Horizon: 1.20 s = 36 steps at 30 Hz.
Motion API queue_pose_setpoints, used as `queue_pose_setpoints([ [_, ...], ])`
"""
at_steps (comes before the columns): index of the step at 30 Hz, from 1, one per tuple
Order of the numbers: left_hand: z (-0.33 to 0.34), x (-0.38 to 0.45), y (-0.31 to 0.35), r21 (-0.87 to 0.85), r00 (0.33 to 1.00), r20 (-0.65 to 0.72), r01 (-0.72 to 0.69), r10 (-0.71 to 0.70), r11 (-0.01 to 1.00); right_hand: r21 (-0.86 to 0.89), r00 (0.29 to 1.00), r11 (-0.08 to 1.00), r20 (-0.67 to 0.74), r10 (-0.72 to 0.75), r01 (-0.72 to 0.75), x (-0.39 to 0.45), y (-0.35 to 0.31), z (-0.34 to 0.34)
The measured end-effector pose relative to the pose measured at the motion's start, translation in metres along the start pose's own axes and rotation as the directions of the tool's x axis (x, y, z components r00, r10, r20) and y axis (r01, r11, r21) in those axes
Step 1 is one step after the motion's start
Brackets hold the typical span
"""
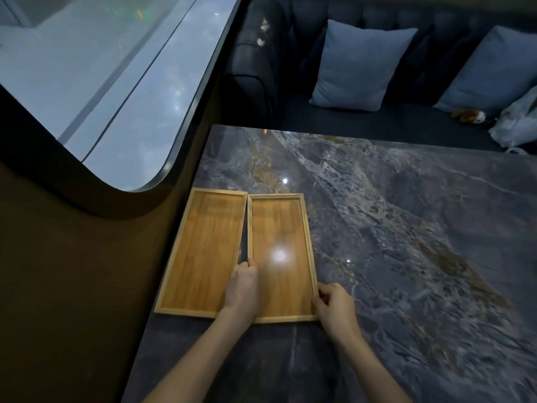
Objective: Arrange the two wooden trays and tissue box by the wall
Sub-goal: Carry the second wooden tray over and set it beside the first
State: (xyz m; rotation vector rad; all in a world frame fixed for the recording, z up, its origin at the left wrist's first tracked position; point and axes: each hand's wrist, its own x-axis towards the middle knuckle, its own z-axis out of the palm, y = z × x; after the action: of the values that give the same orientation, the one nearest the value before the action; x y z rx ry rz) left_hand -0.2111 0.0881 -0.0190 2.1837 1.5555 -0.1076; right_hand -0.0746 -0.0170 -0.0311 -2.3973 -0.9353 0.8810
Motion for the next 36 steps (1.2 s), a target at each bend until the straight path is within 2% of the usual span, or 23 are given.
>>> queue_pose_setpoints([
  [7,-0.008,-0.001,0.004,0.038,0.999,0.040,0.005,-0.006,0.999,0.056,0.999,0.998,-0.044,0.007,-0.004,-0.003,-0.004,0.004],
  [13,-0.013,-0.003,0.002,0.046,0.997,0.058,-0.047,0.044,0.998,0.065,0.997,0.998,-0.082,-0.009,0.014,-0.004,-0.005,0.007],
  [29,-0.011,-0.008,-0.006,0.081,0.995,0.017,-0.101,0.100,0.992,0.050,0.994,0.998,-0.108,-0.026,0.031,-0.009,-0.009,0.010],
  [32,-0.011,-0.011,-0.010,0.049,0.991,-0.008,-0.132,0.133,0.990,0.056,0.994,0.998,-0.108,-0.034,0.040,-0.010,-0.011,0.010],
  [36,-0.007,-0.023,-0.025,-0.034,0.977,-0.108,-0.191,0.187,0.981,0.073,0.994,0.996,-0.101,-0.052,0.060,-0.012,-0.012,0.011],
])
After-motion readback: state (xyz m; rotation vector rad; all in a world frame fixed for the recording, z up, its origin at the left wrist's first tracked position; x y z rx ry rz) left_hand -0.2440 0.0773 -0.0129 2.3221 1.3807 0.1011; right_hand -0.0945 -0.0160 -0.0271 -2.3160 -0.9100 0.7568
